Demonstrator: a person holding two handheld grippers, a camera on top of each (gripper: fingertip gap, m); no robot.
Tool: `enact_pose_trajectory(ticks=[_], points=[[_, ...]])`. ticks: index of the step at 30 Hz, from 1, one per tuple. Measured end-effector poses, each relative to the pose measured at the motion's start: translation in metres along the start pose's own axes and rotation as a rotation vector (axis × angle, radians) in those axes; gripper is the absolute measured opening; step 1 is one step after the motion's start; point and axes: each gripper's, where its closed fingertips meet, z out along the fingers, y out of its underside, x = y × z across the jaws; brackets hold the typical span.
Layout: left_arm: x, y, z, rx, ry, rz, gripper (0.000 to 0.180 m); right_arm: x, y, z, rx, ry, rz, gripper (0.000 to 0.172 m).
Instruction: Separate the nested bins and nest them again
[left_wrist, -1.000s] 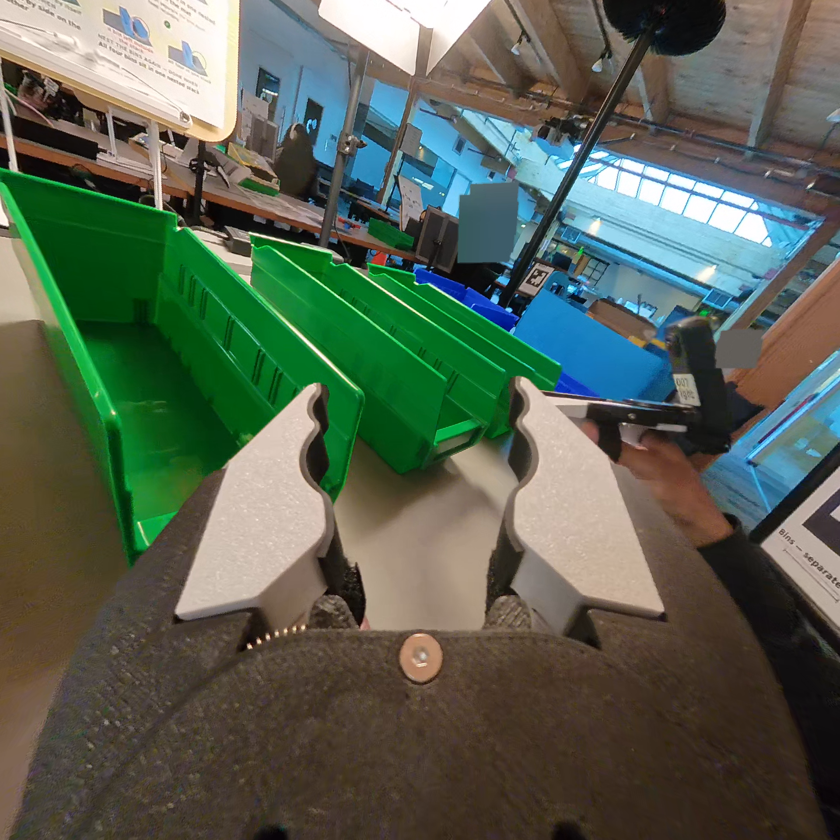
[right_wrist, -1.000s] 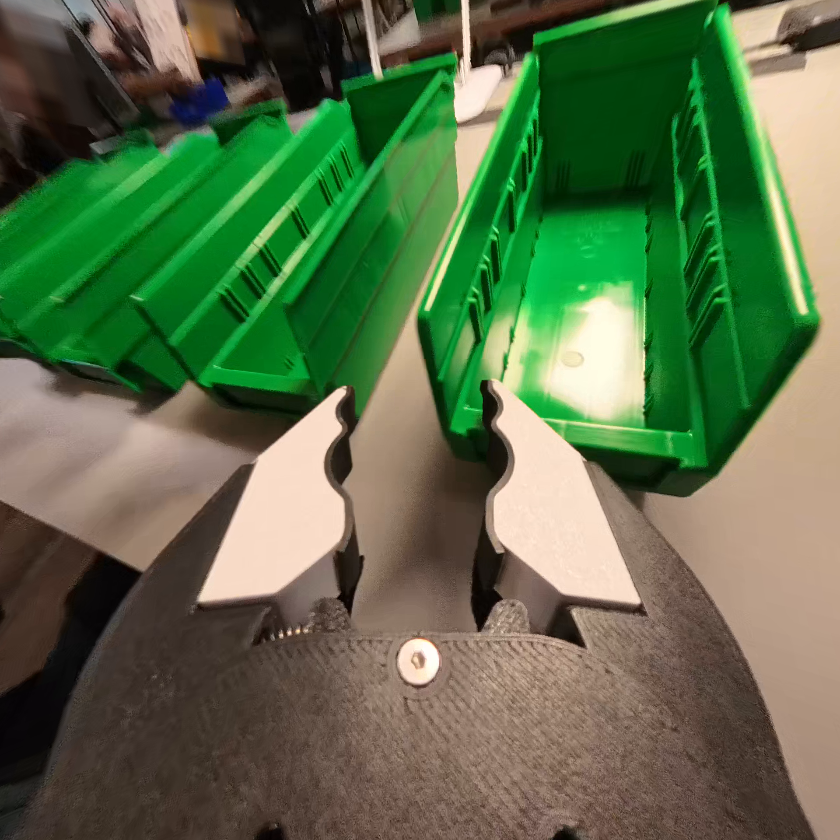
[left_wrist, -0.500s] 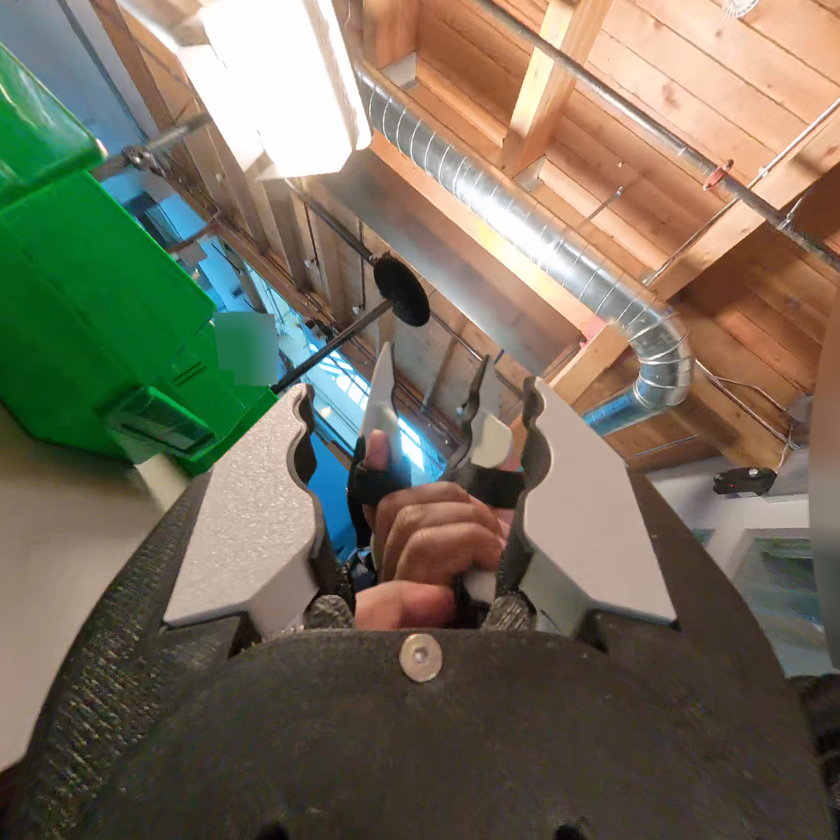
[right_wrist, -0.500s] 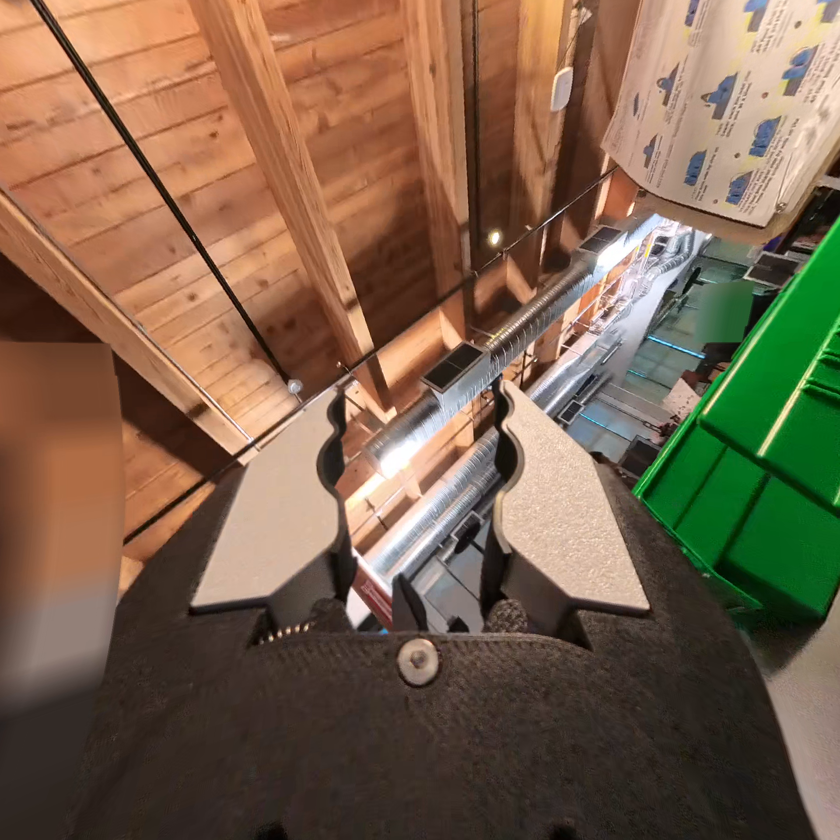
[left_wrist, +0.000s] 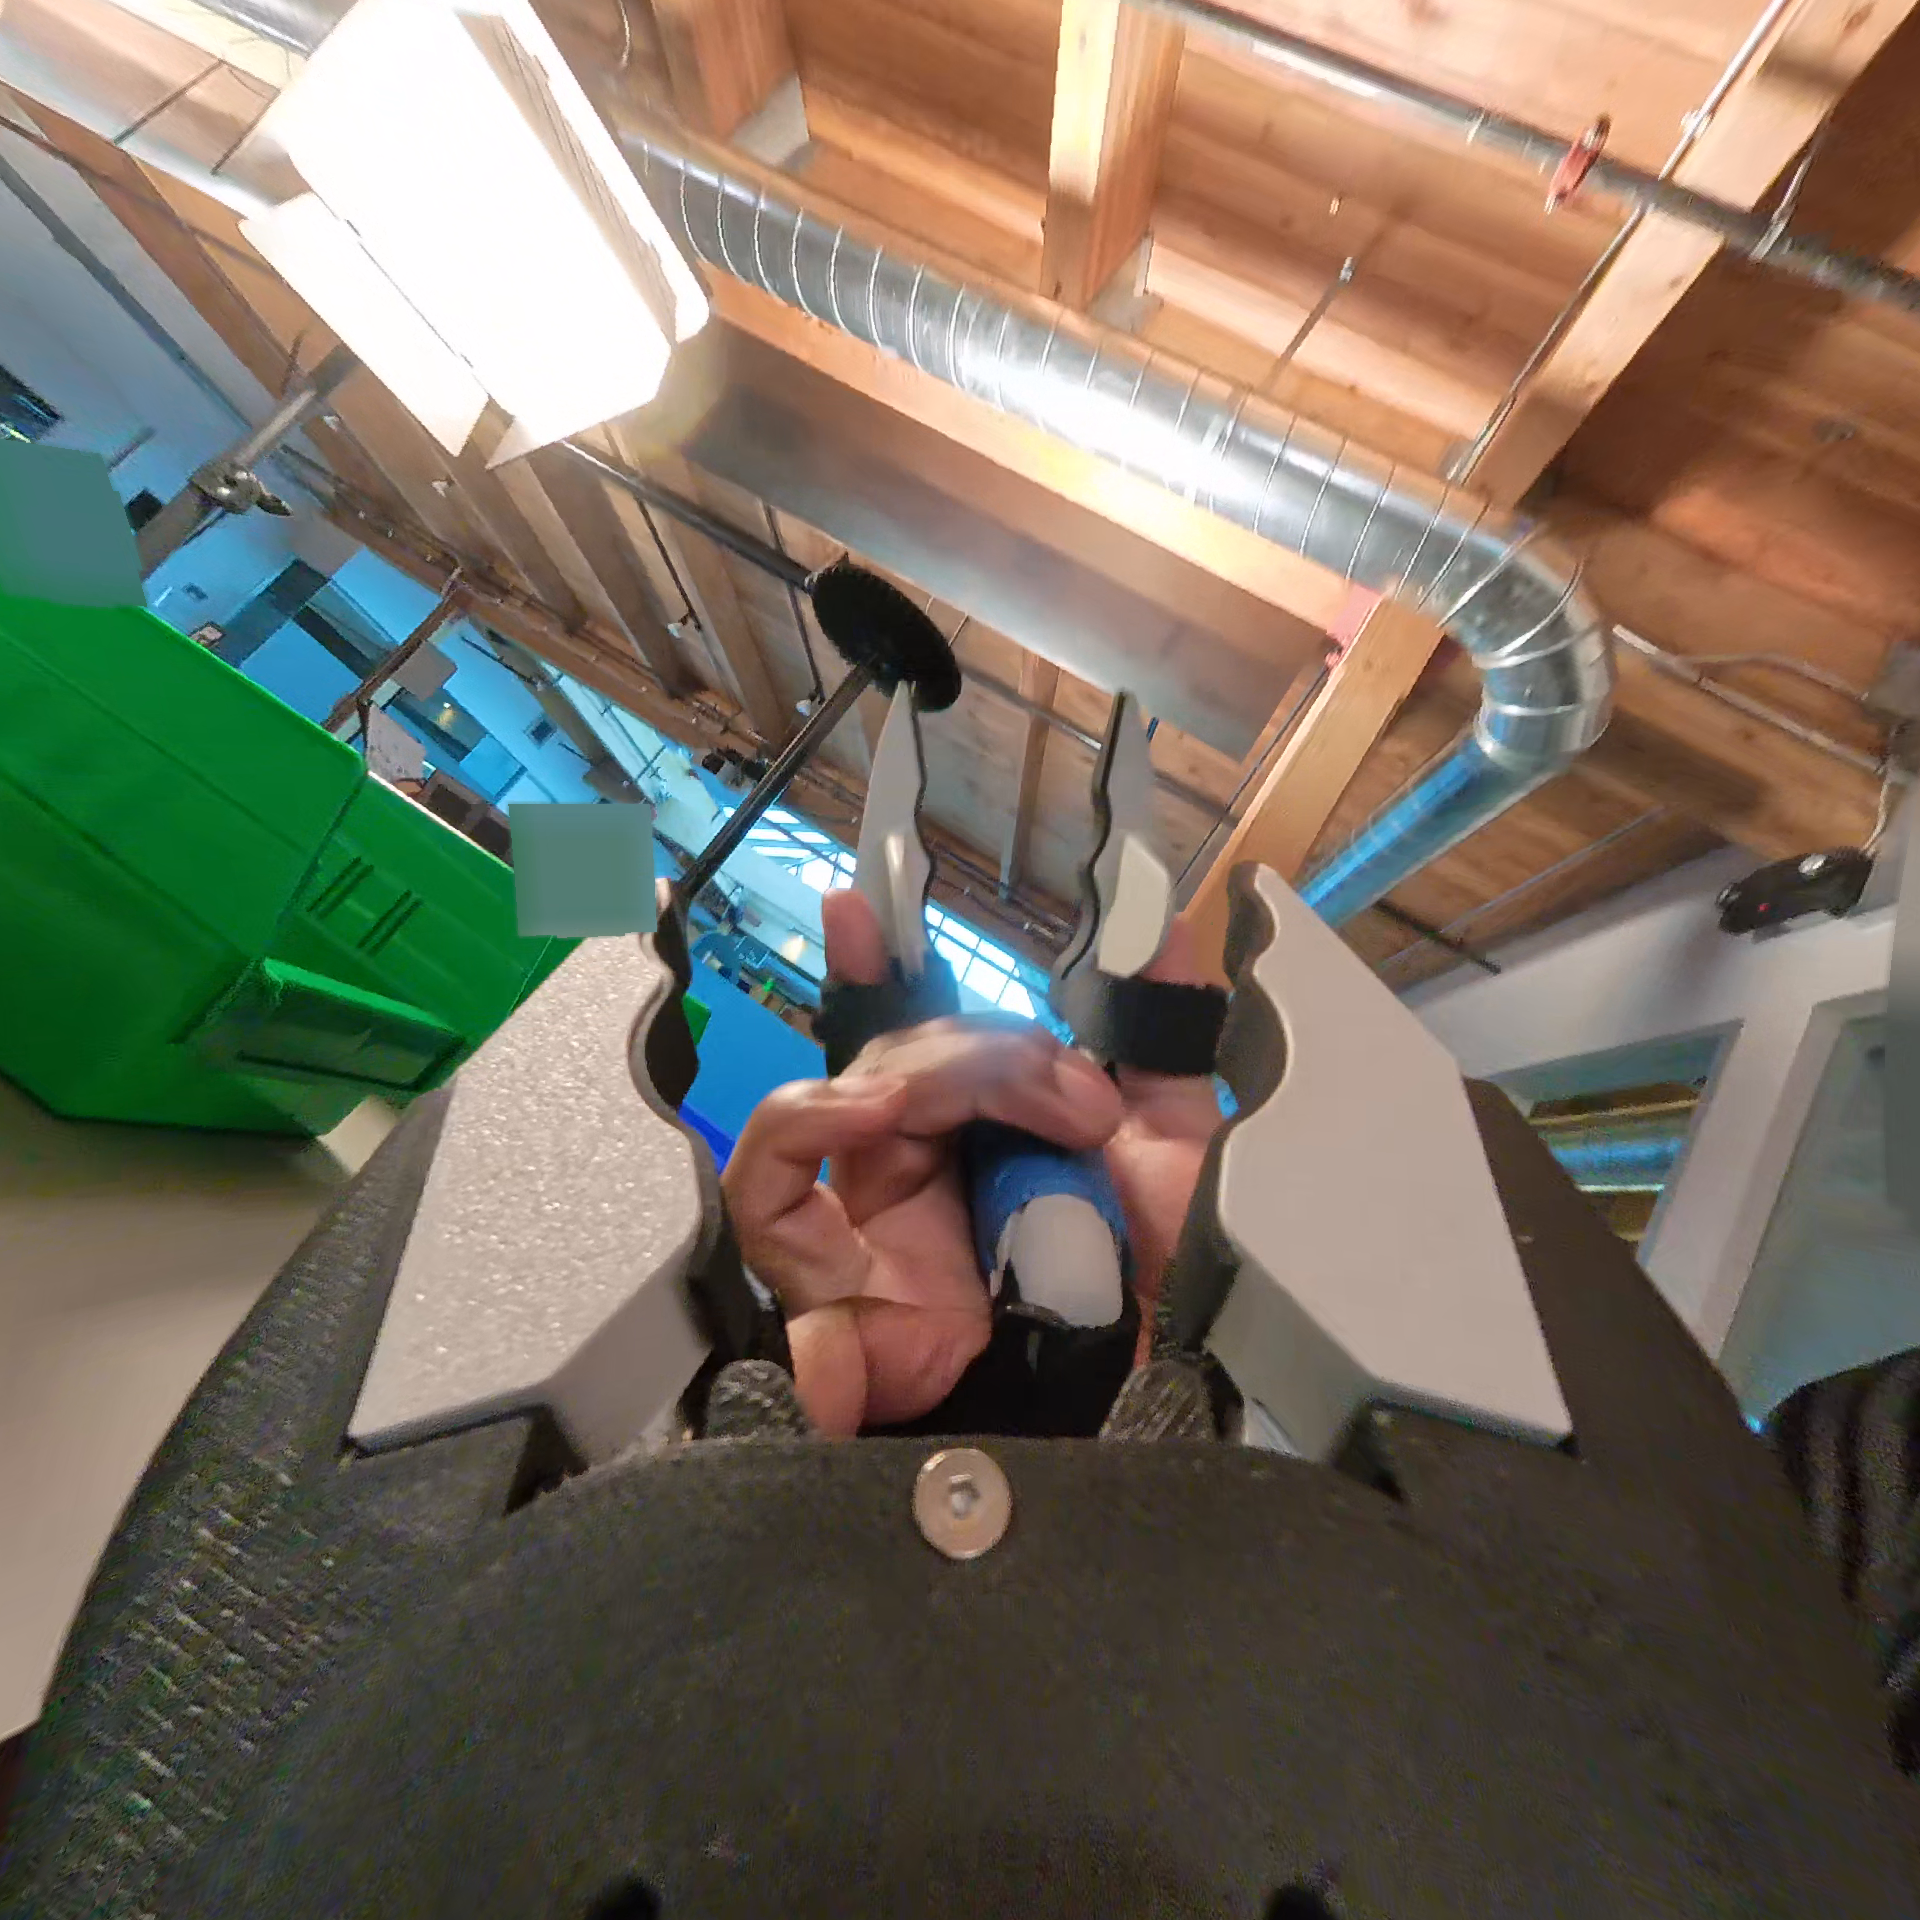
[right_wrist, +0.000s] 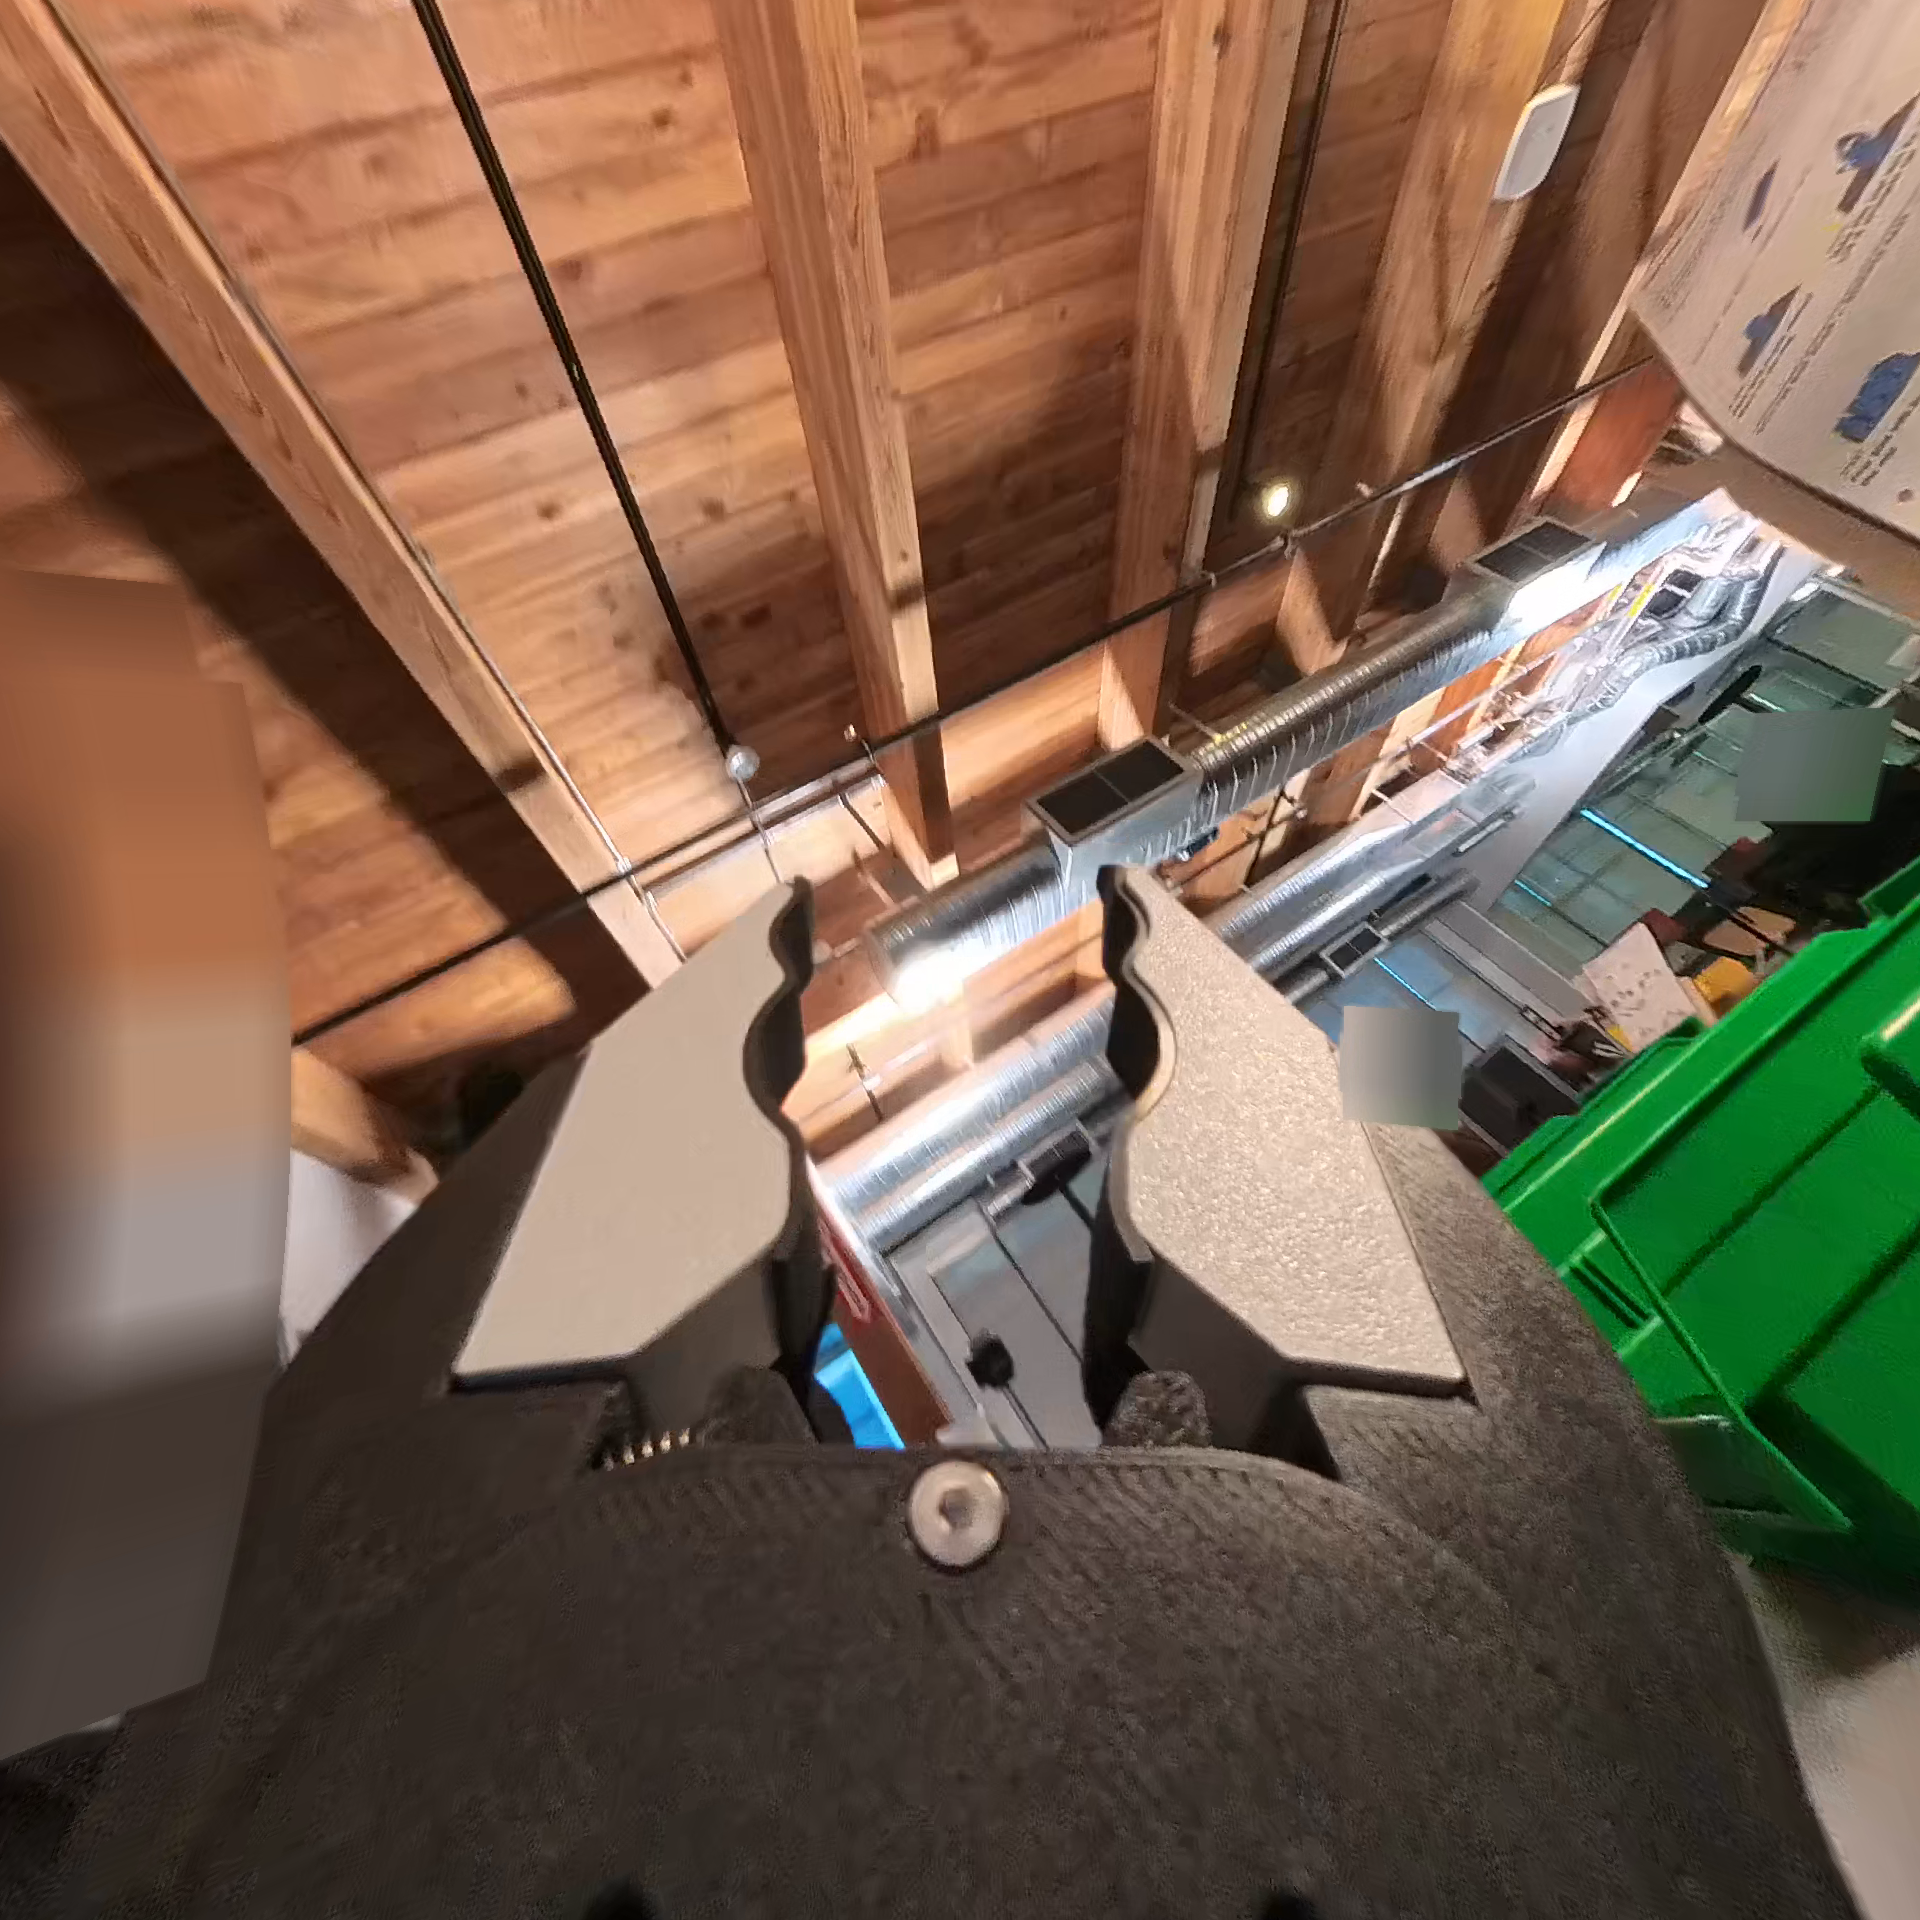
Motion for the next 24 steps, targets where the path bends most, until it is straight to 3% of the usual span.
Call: enact_pose_trajectory(ticks=[6, 12, 16, 18, 20, 24], points=[[0.000, 0.005, 0.001, -0.006, 0.027, -0.082, 0.102, -0.014, 0.004, 0.002, -0.029, -0.073, -0.038, 0.056], [0.008, 0.016, 0.003, -0.045, 0.118, -0.298, 0.099, -0.037, 0.001, 0.005, -0.024, -0.125, -0.036, 0.056], [0.017, 0.012, 0.006, -0.062, 0.173, -0.301, 0.099, -0.045, -0.003, 0.005, -0.014, -0.149, -0.077, 0.053], [0.016, 0.001, 0.006, -0.053, 0.163, -0.237, 0.107, -0.040, -0.006, 0.005, -0.011, -0.148, -0.114, 0.050], [0.007, -0.018, 0.003, -0.031, 0.097, -0.159, 0.104, -0.028, -0.007, 0.005, -0.010, -0.108, -0.160, 0.044], [-0.030, -0.086, -0.014, 0.022, -0.202, 0.055, 0.093, 0.006, 0.000, 0.008, -0.103, 0.056, -0.279, 0.038]])
